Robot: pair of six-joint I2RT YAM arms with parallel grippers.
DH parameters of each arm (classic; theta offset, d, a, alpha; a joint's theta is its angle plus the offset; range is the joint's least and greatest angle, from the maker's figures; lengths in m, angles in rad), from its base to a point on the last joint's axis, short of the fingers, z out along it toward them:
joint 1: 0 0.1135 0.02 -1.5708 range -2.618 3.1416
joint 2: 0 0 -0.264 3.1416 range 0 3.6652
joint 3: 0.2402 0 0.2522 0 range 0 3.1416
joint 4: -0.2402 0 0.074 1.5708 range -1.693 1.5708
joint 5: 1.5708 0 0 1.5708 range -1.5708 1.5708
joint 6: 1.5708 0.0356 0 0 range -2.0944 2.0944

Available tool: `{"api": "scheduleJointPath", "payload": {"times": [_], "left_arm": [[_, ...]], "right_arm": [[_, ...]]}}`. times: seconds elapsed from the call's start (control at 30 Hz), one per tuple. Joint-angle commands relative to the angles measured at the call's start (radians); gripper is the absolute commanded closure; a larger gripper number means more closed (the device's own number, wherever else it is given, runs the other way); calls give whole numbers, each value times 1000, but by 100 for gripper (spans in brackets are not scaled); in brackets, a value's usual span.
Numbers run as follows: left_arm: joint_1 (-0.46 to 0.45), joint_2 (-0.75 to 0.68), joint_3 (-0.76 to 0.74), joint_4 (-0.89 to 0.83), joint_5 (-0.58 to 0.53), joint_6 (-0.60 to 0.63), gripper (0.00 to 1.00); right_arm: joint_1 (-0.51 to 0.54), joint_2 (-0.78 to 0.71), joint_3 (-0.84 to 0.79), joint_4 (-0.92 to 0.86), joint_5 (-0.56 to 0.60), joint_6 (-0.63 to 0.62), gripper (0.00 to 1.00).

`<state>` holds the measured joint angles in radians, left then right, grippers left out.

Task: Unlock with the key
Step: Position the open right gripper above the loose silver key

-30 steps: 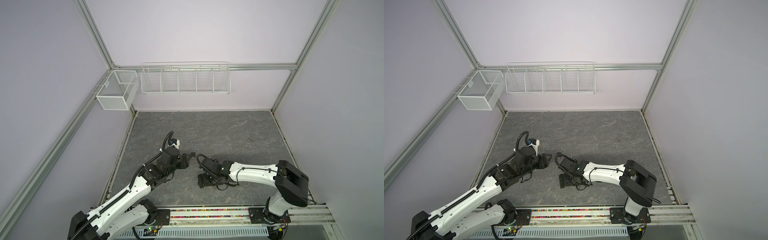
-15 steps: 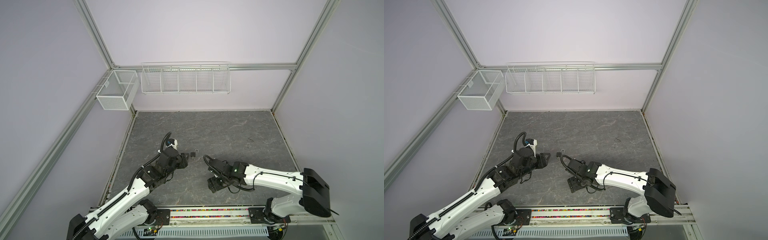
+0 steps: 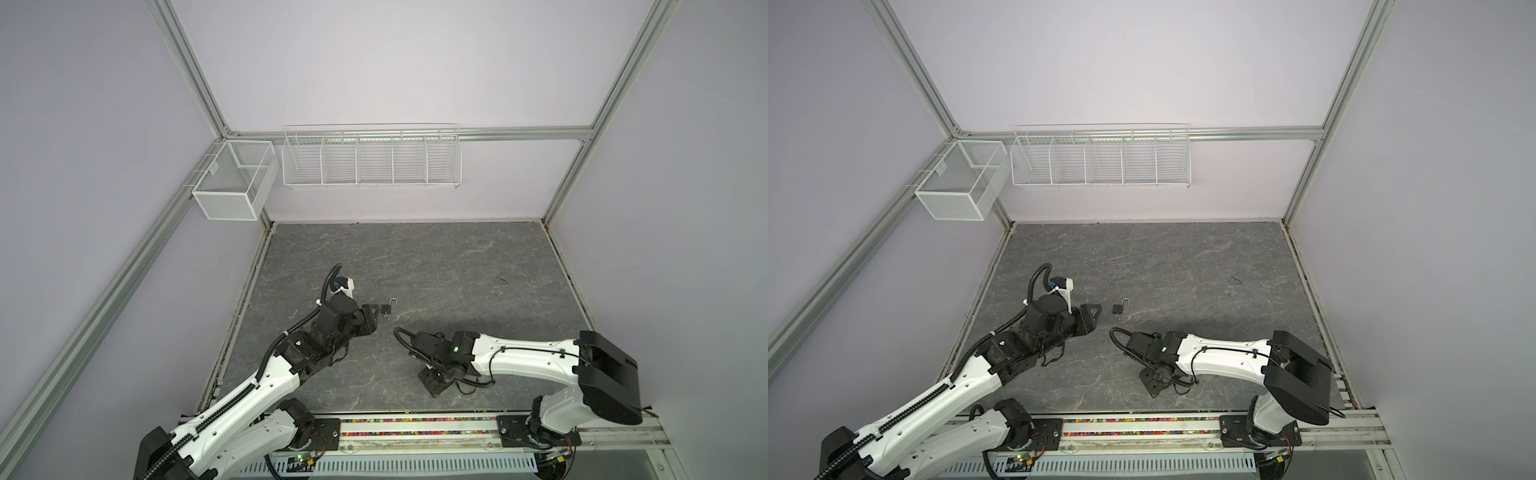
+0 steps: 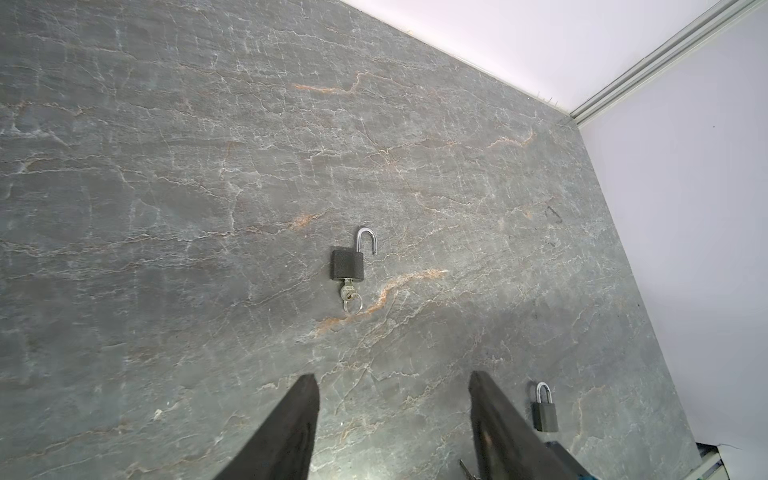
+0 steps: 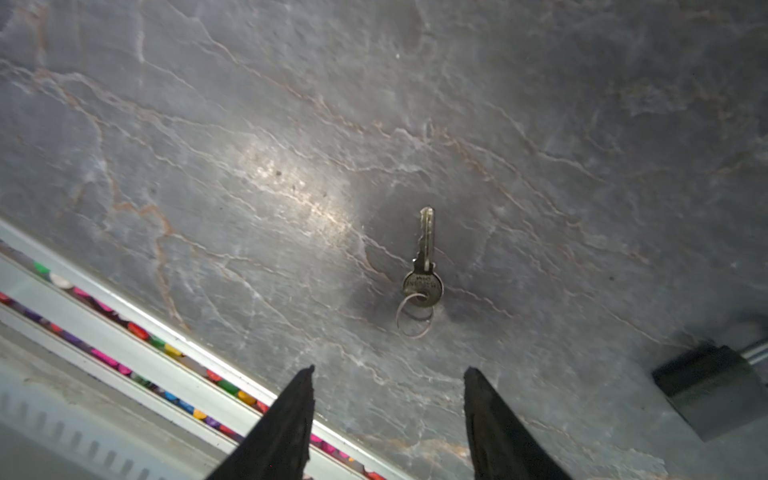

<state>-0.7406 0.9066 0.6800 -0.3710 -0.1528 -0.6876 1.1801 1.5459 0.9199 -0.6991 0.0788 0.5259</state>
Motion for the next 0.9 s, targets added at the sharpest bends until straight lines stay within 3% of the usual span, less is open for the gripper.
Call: {"api": "scheduleJointPath", "payload": {"times": [0.0, 0.87], "left_arm": [[-2, -9, -20, 7, -9, -27, 42], [-2, -17, -28, 5, -45, -40, 42]], "right_arm": [[5, 21, -11, 5, 22, -35, 45], [-44, 112, 10, 23, 10, -115, 65]]}}
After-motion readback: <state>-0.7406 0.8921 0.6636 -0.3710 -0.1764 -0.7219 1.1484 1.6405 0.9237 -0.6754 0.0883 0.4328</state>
